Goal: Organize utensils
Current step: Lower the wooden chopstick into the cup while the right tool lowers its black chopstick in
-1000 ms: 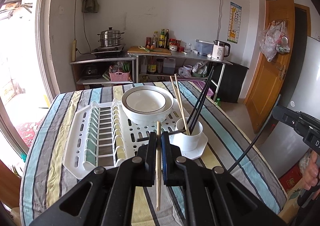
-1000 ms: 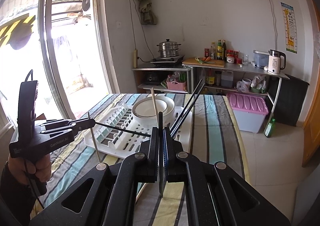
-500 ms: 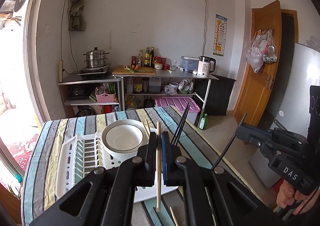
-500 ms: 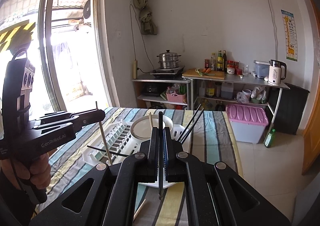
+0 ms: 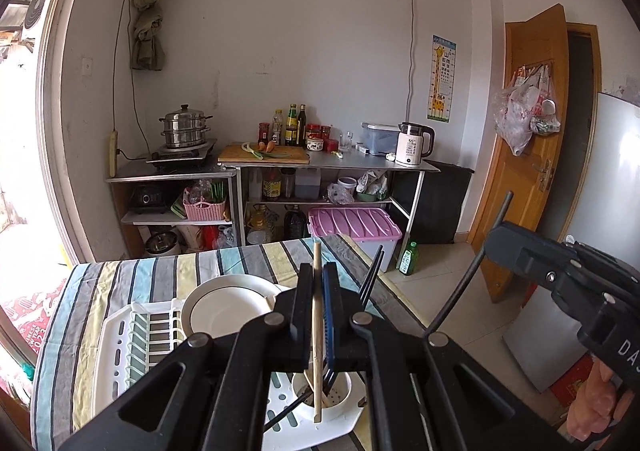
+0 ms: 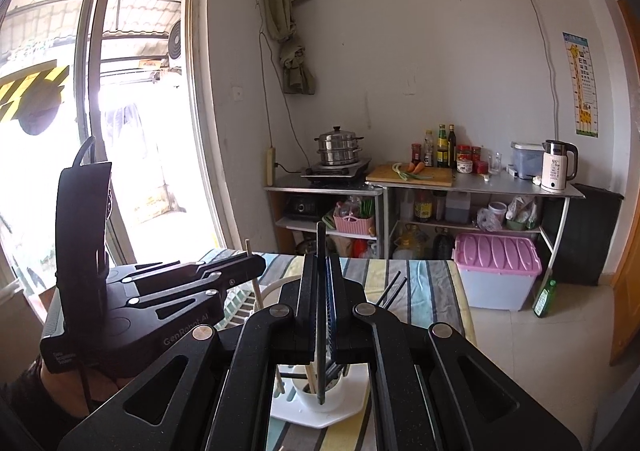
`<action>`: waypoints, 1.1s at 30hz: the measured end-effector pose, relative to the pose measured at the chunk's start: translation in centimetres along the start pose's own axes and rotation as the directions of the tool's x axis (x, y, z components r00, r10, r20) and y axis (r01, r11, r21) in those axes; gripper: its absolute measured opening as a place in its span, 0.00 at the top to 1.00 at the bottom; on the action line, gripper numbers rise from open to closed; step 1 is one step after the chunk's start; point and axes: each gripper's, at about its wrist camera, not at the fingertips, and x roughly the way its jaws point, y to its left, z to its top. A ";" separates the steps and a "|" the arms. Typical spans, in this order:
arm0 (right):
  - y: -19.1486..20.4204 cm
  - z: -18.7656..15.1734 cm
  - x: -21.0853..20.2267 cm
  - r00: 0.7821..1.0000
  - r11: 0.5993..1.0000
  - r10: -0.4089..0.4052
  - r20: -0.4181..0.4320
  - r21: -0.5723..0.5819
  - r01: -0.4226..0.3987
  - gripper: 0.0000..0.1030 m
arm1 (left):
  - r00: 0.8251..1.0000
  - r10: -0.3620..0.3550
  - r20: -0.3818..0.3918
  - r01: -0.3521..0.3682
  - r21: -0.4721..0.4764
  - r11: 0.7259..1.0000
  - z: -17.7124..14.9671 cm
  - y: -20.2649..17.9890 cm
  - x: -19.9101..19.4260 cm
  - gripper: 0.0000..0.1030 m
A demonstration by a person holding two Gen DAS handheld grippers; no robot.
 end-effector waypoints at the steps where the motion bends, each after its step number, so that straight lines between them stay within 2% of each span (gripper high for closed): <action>1: -0.1 0.1 0.3 1.000 1.000 -0.001 -0.001 0.002 0.001 0.96 | 1.000 0.001 0.001 -0.001 0.002 1.000 -0.1 0.0 0.3 0.95; 19: -0.7 -0.8 4.0 0.998 1.000 -0.010 -0.057 0.015 0.011 0.97 | 1.000 -0.008 -0.006 0.008 0.018 1.000 -0.8 0.1 3.4 0.95; 33: -2.1 -2.9 6.2 0.991 0.999 -0.020 -0.133 0.044 0.026 0.97 | 0.997 0.017 -0.074 -0.016 0.017 1.000 -3.0 0.7 5.4 0.95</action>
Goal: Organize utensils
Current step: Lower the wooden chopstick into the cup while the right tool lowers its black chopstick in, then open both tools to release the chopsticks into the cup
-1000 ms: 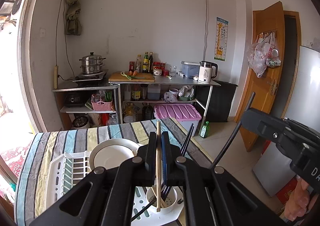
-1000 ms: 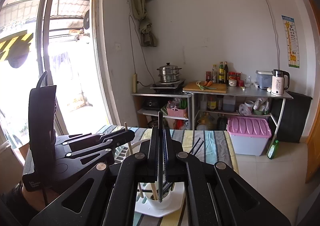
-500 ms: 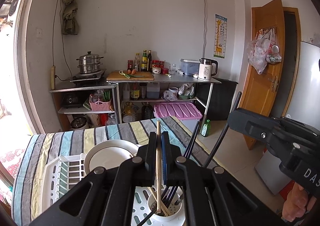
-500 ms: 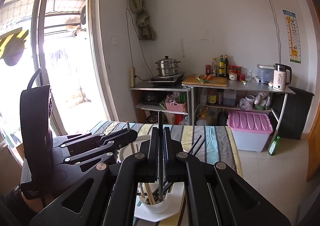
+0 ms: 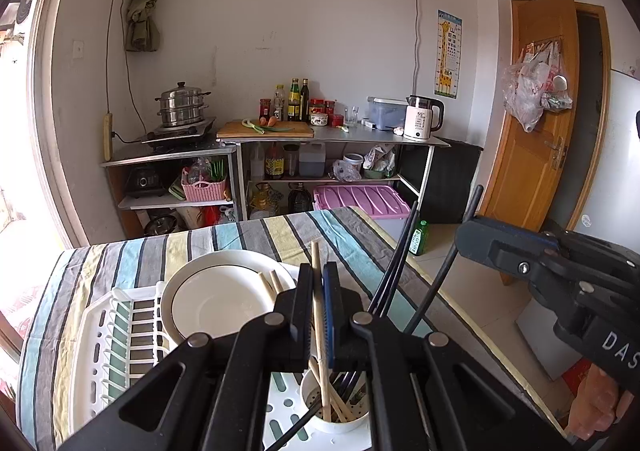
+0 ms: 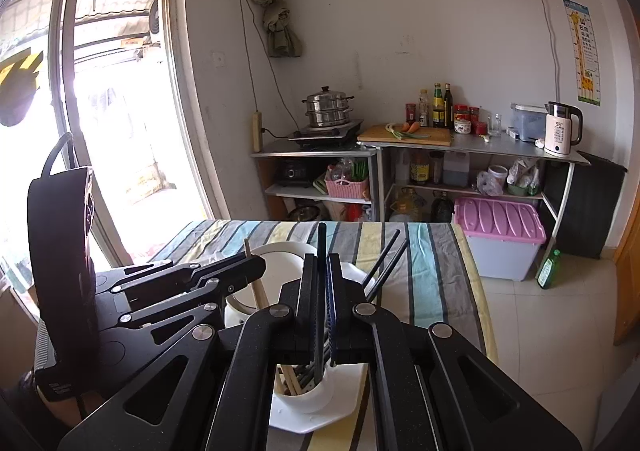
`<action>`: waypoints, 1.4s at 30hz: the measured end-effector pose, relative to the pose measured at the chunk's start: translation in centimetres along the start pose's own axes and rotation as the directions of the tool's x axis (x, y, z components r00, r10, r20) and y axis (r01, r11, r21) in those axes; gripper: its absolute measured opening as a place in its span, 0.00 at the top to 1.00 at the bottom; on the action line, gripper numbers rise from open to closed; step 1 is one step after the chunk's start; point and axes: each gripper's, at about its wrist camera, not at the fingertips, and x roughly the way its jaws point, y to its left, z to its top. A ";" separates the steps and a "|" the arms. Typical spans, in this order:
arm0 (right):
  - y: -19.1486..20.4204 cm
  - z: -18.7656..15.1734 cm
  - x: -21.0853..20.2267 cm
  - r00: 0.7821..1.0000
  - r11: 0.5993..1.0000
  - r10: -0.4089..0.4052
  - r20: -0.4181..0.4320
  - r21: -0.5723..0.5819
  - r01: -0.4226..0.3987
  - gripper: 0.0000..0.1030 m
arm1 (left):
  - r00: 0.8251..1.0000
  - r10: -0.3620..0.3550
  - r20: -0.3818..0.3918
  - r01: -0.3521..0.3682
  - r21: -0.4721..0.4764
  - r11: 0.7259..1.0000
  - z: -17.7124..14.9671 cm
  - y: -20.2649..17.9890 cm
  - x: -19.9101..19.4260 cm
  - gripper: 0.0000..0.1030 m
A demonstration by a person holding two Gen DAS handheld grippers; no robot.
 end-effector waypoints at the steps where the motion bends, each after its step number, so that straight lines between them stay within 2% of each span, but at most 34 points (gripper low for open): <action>1: -0.1 -0.1 0.1 1.000 1.000 -0.001 -0.005 0.003 0.001 0.97 | 1.000 0.003 -0.005 -0.003 0.001 1.000 -0.1 0.0 0.1 0.95; 12: -1.1 -0.3 0.5 1.000 1.000 0.000 -0.025 0.008 0.001 0.96 | 1.000 0.013 -0.019 -0.013 -0.010 1.000 -0.5 0.3 0.2 0.94; 14: -0.9 -0.5 0.5 1.000 1.000 -0.006 -0.026 -0.004 0.006 0.94 | 1.000 0.012 -0.017 -0.012 -0.012 1.000 -0.5 0.5 0.1 0.94; 16: -0.7 -0.5 0.5 1.000 1.000 -0.008 -0.024 -0.007 0.007 0.85 | 1.000 0.011 -0.015 -0.011 -0.015 1.000 -0.5 0.7 -0.1 0.94; 21: -0.8 -0.8 0.2 1.000 1.000 -0.009 -0.019 0.000 0.009 0.83 | 1.000 0.023 -0.007 -0.023 -0.013 1.000 -0.6 0.9 -0.6 0.94; 23: -1.0 -0.8 0.1 1.000 1.000 -0.011 -0.017 0.004 0.012 0.83 | 1.000 0.020 0.001 -0.020 -0.014 1.000 -0.7 1.0 -1.0 0.91; 25: -1.0 -0.8 0.0 1.000 1.000 -0.014 -0.015 0.006 0.014 0.82 | 1.000 0.019 0.005 -0.018 -0.015 1.000 -0.8 1.1 -1.3 0.84; 30: -0.9 -0.8 -0.7 1.000 1.000 -0.018 -0.005 0.008 0.018 0.79 | 0.999 0.031 0.018 -0.031 -0.025 0.999 -0.9 1.5 -2.0 0.83; 35: -1.0 -0.7 -1.8 1.000 1.000 -0.023 0.015 0.020 0.023 0.77 | 0.999 0.037 0.039 -0.035 -0.041 0.999 -1.2 1.9 -3.4 0.83; 42: -0.5 -1.5 -4.8 0.999 0.999 -0.019 0.049 0.027 0.018 0.77 | 0.997 0.008 0.083 -0.005 -0.043 0.999 -2.0 1.7 -7.0 0.82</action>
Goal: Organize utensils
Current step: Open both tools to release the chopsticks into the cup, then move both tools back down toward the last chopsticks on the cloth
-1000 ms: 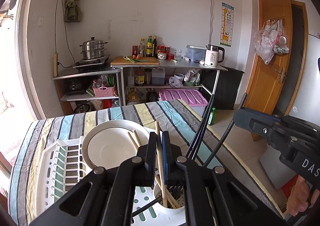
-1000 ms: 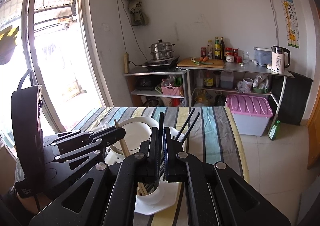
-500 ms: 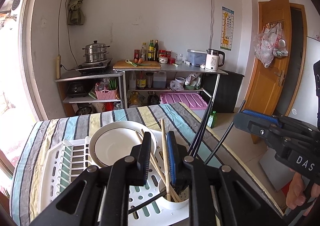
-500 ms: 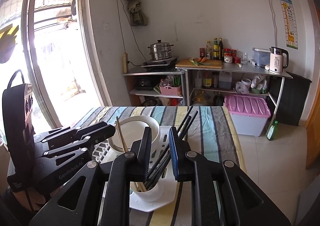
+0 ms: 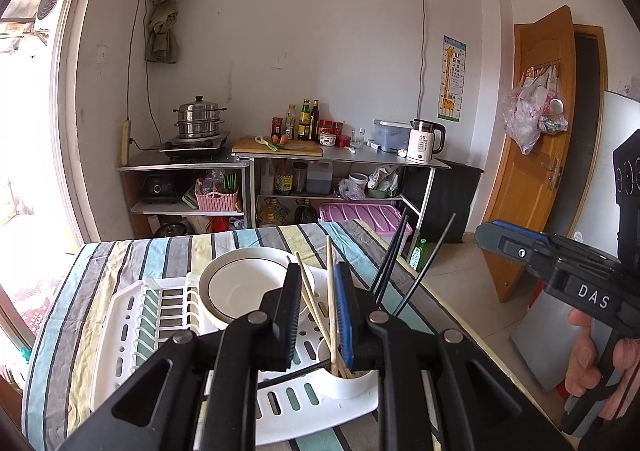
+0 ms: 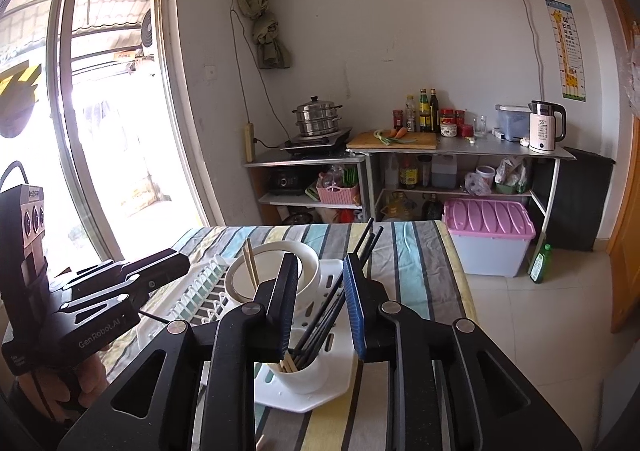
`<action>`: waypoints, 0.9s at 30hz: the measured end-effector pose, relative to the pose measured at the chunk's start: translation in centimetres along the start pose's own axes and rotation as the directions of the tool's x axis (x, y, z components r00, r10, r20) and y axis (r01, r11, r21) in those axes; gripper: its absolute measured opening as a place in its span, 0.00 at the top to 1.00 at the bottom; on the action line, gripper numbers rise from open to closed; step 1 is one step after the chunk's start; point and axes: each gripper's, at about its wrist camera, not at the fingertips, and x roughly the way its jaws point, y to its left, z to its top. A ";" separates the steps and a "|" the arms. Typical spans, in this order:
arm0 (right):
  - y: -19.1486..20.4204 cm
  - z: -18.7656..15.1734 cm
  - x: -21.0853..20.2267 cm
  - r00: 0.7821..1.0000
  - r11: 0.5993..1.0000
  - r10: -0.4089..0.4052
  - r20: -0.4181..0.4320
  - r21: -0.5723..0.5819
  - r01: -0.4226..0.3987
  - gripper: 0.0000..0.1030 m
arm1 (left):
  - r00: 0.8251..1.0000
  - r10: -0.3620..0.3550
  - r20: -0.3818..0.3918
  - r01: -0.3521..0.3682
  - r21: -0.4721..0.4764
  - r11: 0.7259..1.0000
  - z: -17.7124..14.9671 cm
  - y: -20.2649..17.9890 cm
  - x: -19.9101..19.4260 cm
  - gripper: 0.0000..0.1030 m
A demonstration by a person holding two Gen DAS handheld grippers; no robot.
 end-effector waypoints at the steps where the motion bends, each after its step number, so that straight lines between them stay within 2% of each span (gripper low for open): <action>1: 0.2 -0.3 -0.5 1.000 1.000 0.000 0.001 -0.002 0.000 0.76 | 1.000 -0.006 0.004 0.006 0.001 1.000 -0.2 -0.1 -0.6 0.79; 3: 0.5 -1.0 -1.5 1.000 1.000 0.002 0.005 -0.002 -0.002 0.76 | 1.000 -0.006 0.008 0.006 0.003 1.000 -0.9 -0.1 -1.7 0.76; 15: 2.5 -6.9 -7.4 1.000 1.000 0.024 -0.014 -0.010 -0.024 0.76 | 0.999 0.012 -0.031 -0.014 -0.064 0.998 -7.3 0.7 -7.4 0.76; 27: 3.7 -13.6 -10.1 0.995 0.999 0.036 -0.097 0.008 -0.035 0.76 | 0.996 0.025 -0.091 -0.033 -0.080 0.996 -13.5 0.2 -11.7 0.76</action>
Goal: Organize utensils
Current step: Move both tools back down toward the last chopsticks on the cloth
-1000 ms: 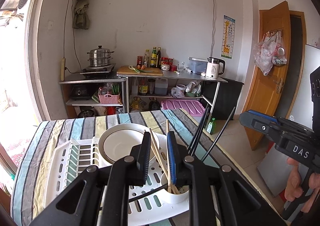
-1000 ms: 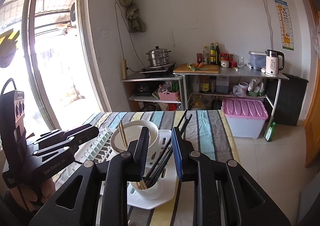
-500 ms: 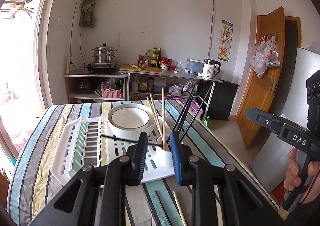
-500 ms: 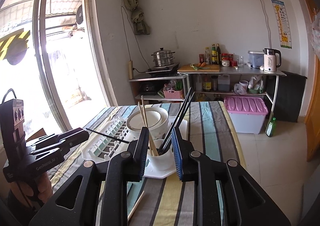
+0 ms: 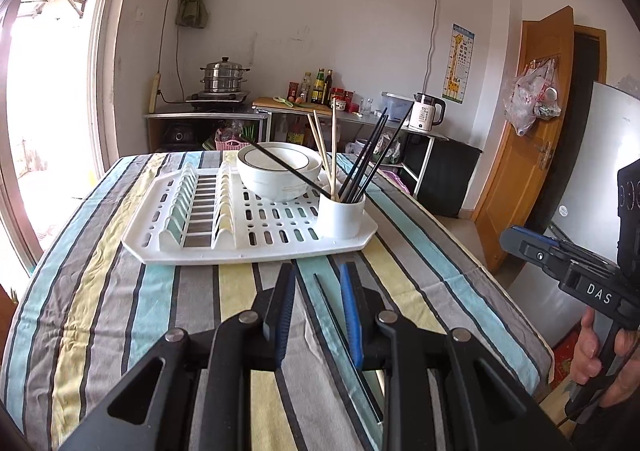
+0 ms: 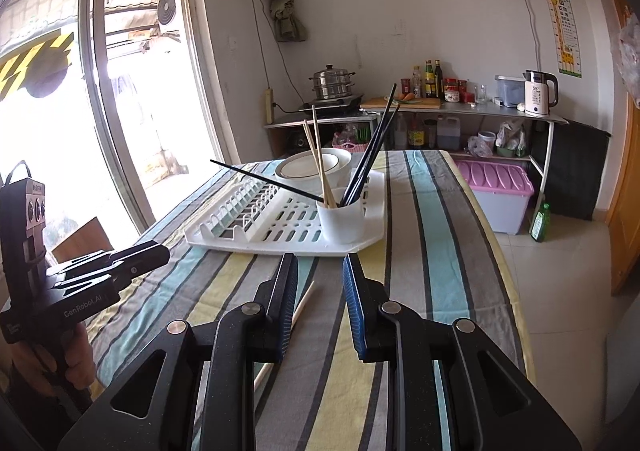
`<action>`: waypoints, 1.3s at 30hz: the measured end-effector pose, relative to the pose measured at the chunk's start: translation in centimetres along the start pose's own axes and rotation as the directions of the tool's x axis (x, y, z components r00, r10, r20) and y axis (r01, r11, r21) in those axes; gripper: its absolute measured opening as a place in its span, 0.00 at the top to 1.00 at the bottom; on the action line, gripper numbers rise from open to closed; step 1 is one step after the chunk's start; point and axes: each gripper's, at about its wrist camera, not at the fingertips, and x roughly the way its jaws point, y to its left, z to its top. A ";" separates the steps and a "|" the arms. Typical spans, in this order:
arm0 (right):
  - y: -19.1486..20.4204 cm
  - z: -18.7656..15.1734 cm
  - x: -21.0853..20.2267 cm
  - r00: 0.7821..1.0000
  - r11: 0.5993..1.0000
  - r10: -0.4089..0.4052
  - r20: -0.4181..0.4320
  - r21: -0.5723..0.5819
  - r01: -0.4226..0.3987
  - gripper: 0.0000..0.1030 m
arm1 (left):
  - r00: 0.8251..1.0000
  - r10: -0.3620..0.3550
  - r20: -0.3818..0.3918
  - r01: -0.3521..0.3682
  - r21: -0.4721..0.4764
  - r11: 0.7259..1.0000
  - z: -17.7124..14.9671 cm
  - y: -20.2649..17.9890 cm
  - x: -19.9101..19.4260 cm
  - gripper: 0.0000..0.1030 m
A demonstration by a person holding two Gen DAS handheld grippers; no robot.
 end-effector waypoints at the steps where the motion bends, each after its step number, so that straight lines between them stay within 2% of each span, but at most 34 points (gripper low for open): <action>1: 0.1 -0.4 0.0 1.000 1.000 -0.001 -0.006 0.000 0.001 0.76 | 1.000 0.001 -0.005 -0.001 -0.001 1.000 -0.5 0.0 -0.3 0.76; 11: 0.7 -2.2 -0.3 0.999 1.000 0.010 -0.035 0.004 -0.010 0.77 | 1.000 0.002 -0.025 -0.002 -0.011 1.000 -3.2 0.1 -1.3 0.76; 21: 0.7 -2.8 1.7 0.996 1.000 0.002 -0.089 0.020 0.000 0.77 | 0.998 -0.004 -0.069 0.003 -0.018 1.000 -3.5 0.4 0.3 0.76; 30: 1.0 -2.6 5.6 0.984 0.999 0.004 -0.178 0.032 0.002 0.77 | 0.992 -0.002 -0.128 -0.003 -0.037 0.999 -3.6 1.3 2.3 0.76; 39: 1.6 -1.6 11.5 0.956 1.000 0.004 -0.292 0.021 0.002 0.77 | 0.986 0.006 -0.169 -0.016 -0.060 0.998 -3.4 2.8 3.8 0.76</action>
